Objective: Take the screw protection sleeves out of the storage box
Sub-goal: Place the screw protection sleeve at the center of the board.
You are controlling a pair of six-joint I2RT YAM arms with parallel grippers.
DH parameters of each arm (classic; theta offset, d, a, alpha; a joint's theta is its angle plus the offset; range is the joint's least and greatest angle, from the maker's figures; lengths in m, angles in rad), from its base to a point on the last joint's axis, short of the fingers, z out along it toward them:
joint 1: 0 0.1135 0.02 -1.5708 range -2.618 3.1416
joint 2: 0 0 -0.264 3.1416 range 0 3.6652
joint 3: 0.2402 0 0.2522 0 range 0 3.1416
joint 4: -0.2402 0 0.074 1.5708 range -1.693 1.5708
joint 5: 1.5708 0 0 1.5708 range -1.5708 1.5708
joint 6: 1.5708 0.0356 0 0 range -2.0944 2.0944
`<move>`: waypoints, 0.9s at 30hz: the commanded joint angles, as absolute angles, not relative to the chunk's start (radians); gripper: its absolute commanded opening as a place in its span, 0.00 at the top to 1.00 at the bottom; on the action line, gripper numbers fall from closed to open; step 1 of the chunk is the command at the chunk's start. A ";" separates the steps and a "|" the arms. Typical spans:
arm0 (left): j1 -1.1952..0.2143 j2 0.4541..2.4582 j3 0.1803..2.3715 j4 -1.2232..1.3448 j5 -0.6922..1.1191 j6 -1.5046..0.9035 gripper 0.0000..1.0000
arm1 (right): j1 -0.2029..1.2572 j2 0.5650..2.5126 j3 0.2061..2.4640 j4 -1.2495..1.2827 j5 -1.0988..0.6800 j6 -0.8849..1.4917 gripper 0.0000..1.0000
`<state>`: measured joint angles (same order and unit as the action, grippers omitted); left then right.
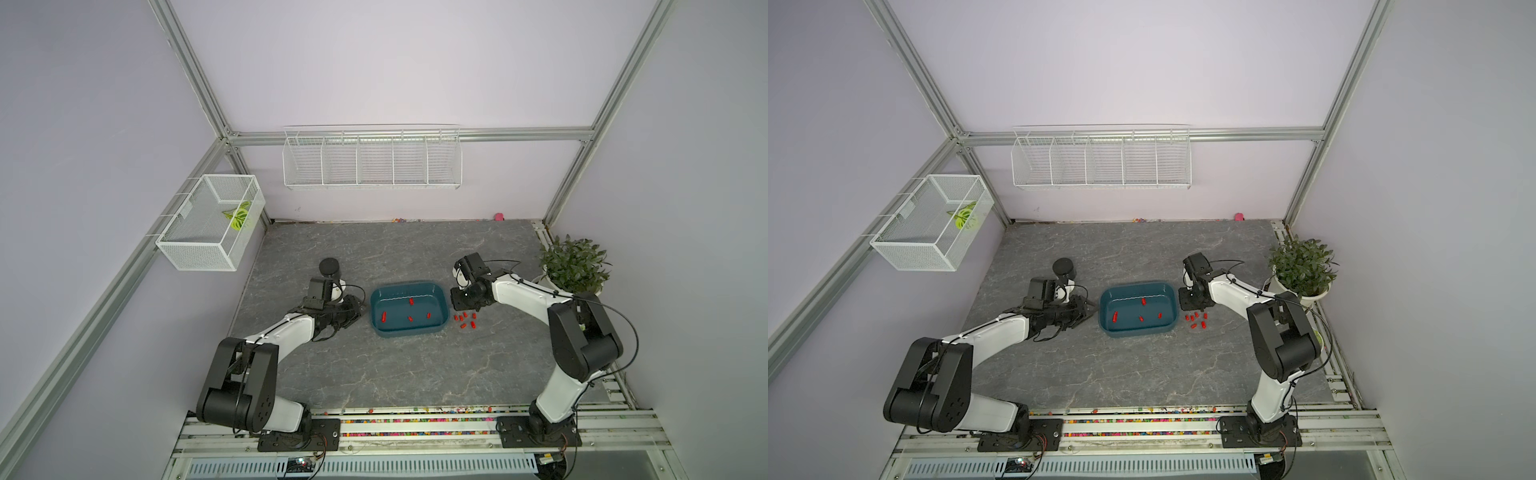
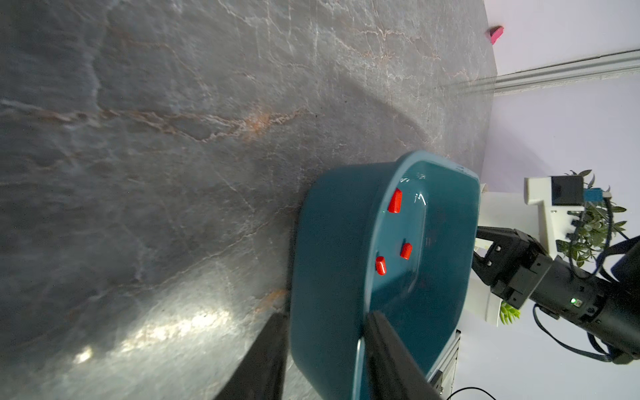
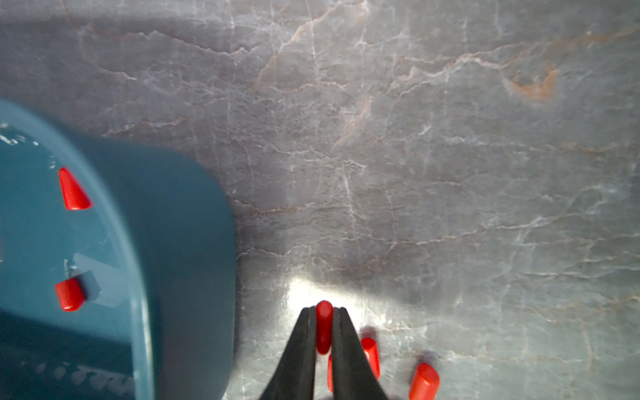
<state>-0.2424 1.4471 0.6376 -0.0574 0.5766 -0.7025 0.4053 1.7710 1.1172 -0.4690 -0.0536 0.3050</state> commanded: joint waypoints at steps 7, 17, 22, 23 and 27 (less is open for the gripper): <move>-0.238 1.451 0.658 -0.055 0.576 -0.695 0.57 | 0.404 1.797 1.125 -0.479 -0.055 0.322 0.76; -0.238 1.451 0.659 -0.055 0.577 -0.695 0.57 | 0.405 1.796 1.127 -0.485 -0.052 0.321 0.76; -0.238 1.449 0.658 -0.055 0.576 -0.695 0.57 | 0.406 1.791 1.126 -0.488 -0.047 0.321 0.74; -0.239 1.450 0.658 -0.055 0.577 -0.695 0.57 | 0.407 1.786 1.126 -0.490 -0.042 0.319 0.74; -0.238 1.451 0.658 -0.055 0.577 -0.694 0.57 | 0.453 1.715 1.130 -0.519 0.042 0.313 0.72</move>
